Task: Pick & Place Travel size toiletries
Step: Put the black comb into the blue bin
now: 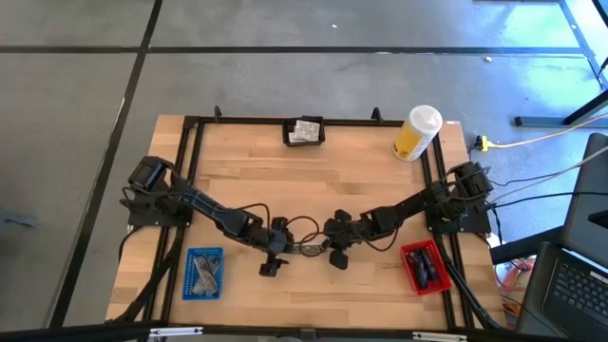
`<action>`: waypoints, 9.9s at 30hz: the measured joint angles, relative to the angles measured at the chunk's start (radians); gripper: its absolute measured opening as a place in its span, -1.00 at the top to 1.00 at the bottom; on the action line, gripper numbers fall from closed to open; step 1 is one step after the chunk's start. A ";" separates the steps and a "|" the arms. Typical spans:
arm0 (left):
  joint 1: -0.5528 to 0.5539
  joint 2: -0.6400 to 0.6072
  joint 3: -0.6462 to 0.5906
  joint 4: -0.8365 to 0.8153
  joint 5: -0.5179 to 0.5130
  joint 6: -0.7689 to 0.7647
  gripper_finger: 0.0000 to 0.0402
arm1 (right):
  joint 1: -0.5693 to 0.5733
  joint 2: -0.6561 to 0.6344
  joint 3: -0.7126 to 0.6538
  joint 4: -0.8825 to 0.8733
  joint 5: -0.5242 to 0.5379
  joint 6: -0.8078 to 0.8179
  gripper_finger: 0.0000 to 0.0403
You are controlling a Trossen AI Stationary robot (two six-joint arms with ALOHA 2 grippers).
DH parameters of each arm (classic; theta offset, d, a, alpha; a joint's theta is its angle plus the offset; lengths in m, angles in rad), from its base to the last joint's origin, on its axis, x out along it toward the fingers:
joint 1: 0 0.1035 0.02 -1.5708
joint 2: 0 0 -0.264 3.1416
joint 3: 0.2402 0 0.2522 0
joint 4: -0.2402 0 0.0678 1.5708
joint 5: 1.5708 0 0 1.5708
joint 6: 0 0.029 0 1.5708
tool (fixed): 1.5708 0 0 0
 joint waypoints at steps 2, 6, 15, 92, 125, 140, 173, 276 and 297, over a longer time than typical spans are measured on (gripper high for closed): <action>-0.011 0.000 0.000 -0.024 -0.046 -0.008 -0.35 | -0.008 0.000 0.000 0.000 -0.028 0.025 1.00; -0.037 0.000 0.000 -0.065 -0.125 -0.013 -0.32 | -0.009 0.000 0.000 0.001 -0.027 0.029 1.00; -0.069 0.026 0.000 -0.044 -0.251 -0.011 -0.31 | -0.009 0.000 0.000 0.001 -0.027 0.025 1.00; 0.109 0.117 0.097 -0.014 0.219 -0.241 0.99 | 0.012 0.002 0.024 0.051 -0.138 -0.172 0.86; 0.178 0.115 0.095 -0.011 0.375 -0.396 0.99 | 0.192 0.011 0.251 -0.282 0.170 -0.294 0.35; 0.174 0.115 0.095 -0.011 0.379 -0.384 0.99 | 0.087 0.011 0.226 -0.303 0.053 -0.132 0.07; 0.173 0.113 0.095 -0.030 0.375 -0.374 0.99 | 0.080 0.101 0.216 -0.182 -0.030 -0.094 0.96; 0.283 -0.004 0.095 -0.036 0.565 -0.238 0.04 | 0.085 -0.002 0.212 -0.404 -0.052 -0.118 0.99; 0.360 0.120 0.095 0.023 0.739 -0.239 0.07 | 0.087 -0.034 0.210 -0.393 -0.052 -0.151 1.00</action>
